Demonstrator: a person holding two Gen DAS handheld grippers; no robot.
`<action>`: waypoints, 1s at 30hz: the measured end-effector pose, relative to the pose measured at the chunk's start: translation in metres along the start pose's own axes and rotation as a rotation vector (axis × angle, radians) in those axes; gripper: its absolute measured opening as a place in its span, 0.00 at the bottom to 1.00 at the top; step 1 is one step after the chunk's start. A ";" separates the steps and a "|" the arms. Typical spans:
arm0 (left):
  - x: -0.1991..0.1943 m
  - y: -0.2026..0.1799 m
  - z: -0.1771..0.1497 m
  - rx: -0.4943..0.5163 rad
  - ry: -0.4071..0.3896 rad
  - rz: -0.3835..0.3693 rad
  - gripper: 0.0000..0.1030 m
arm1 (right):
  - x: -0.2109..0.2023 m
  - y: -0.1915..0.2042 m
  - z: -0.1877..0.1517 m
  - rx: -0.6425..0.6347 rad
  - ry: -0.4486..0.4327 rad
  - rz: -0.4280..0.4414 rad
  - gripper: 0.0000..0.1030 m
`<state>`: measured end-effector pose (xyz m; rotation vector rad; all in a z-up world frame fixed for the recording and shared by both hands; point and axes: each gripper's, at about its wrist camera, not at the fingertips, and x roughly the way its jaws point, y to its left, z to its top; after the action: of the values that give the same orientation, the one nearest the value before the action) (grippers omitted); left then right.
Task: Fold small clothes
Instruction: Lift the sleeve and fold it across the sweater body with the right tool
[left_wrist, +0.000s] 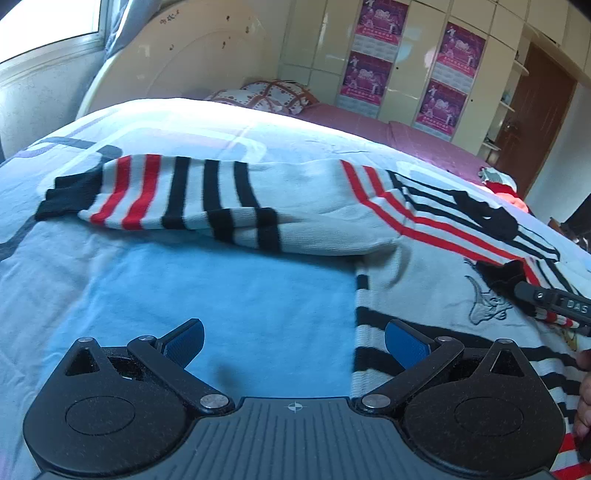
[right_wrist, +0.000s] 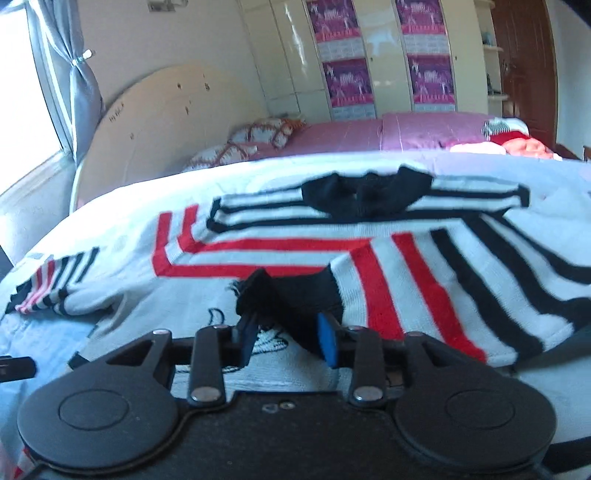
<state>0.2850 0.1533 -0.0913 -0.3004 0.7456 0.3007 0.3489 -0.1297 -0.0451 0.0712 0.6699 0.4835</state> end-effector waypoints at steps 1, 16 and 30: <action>0.000 -0.005 0.001 -0.004 0.001 -0.022 1.00 | -0.007 -0.001 0.002 -0.001 -0.027 -0.008 0.34; 0.107 -0.180 0.031 -0.058 0.168 -0.451 0.65 | -0.115 -0.093 -0.017 0.178 -0.129 -0.260 0.36; 0.091 -0.173 0.067 0.094 -0.056 -0.327 0.05 | -0.112 -0.157 -0.014 0.296 -0.169 -0.346 0.27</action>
<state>0.4537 0.0348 -0.0809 -0.3178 0.6410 -0.0351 0.3286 -0.3210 -0.0251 0.2678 0.5690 0.0421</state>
